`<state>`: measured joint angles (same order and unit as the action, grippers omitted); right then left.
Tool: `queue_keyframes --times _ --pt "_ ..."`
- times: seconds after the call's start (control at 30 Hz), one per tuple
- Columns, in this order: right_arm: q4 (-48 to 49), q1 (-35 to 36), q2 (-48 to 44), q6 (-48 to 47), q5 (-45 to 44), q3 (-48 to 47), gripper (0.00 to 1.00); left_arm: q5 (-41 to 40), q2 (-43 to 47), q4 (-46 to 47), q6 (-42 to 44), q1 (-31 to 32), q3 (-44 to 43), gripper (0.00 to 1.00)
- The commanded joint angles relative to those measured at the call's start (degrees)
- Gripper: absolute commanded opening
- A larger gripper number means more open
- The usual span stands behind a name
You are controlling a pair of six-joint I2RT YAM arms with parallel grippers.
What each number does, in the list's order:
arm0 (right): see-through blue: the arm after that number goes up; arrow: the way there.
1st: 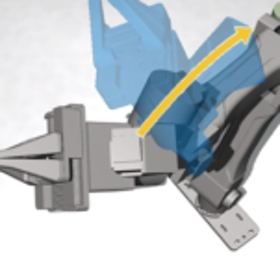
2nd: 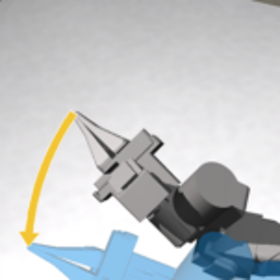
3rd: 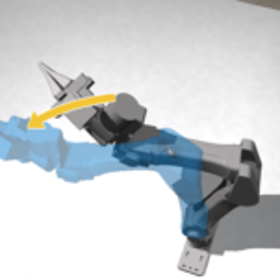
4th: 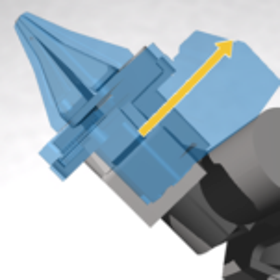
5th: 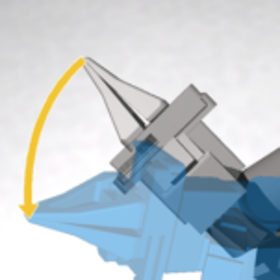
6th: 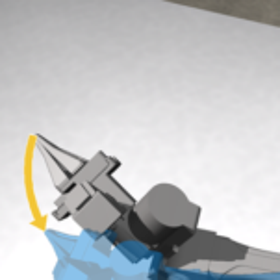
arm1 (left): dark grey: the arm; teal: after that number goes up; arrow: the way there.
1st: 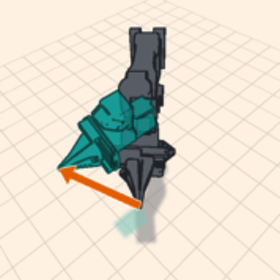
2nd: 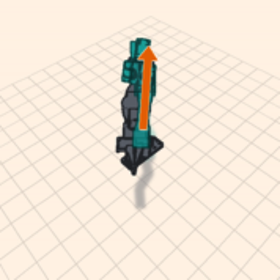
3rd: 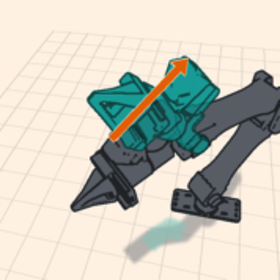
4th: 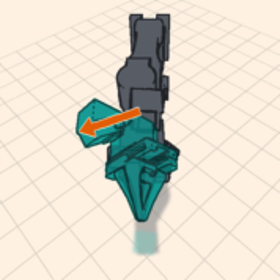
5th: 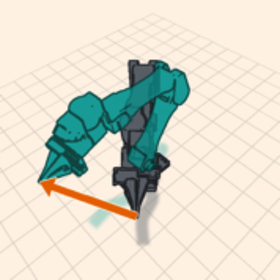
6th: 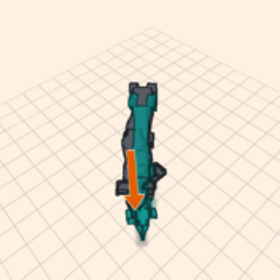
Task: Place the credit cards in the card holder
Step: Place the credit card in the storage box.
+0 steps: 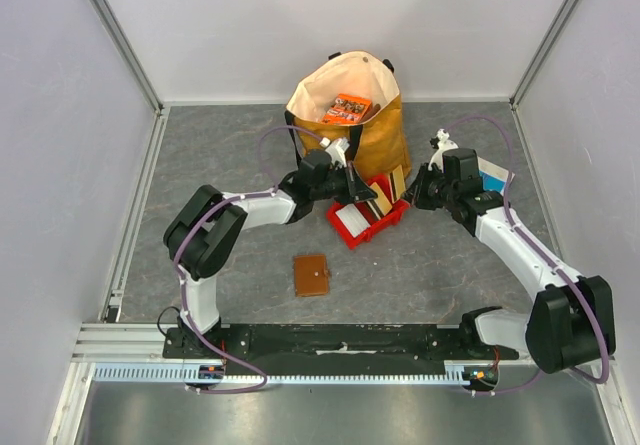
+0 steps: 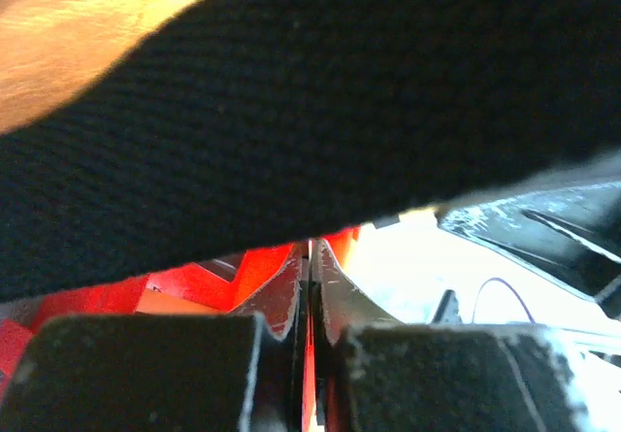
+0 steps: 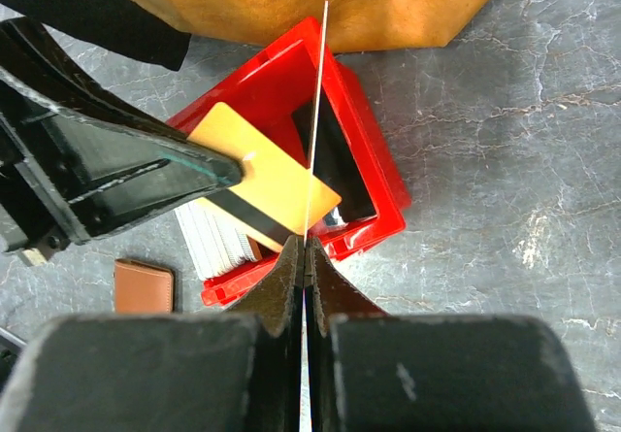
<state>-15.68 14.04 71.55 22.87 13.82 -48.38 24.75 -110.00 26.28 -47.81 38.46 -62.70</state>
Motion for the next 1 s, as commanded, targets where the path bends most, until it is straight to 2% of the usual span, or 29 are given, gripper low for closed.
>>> queue_keyframes --times 0.0,0.17,0.33,0.53,0.97 --pt "-0.84 -0.07 -3.34 -0.81 -0.9 -2.68 0.0 -7.78 2.68 -10.88 11.76 3.55 -6.46 0.02" --pt "-2.33 -0.07 -5.01 -1.16 -2.05 -3.39 0.0 -10.33 1.8 -17.05 20.37 6.53 -10.69 0.03" --pt "-2.6 -0.07 -5.19 -1.16 -2.57 -3.74 0.0 -11.39 1.71 -19.51 25.39 9.09 -11.75 0.06" --pt "-2.95 -0.16 -5.72 -1.25 -3.45 -3.74 0.0 -13.06 1.36 -22.42 28.3 11.11 -11.84 0.18" --pt "-3.92 -0.07 -6.68 -1.25 -3.8 -3.65 0.0 -10.87 4.52 -22.77 30.59 14.19 -10.17 0.31"
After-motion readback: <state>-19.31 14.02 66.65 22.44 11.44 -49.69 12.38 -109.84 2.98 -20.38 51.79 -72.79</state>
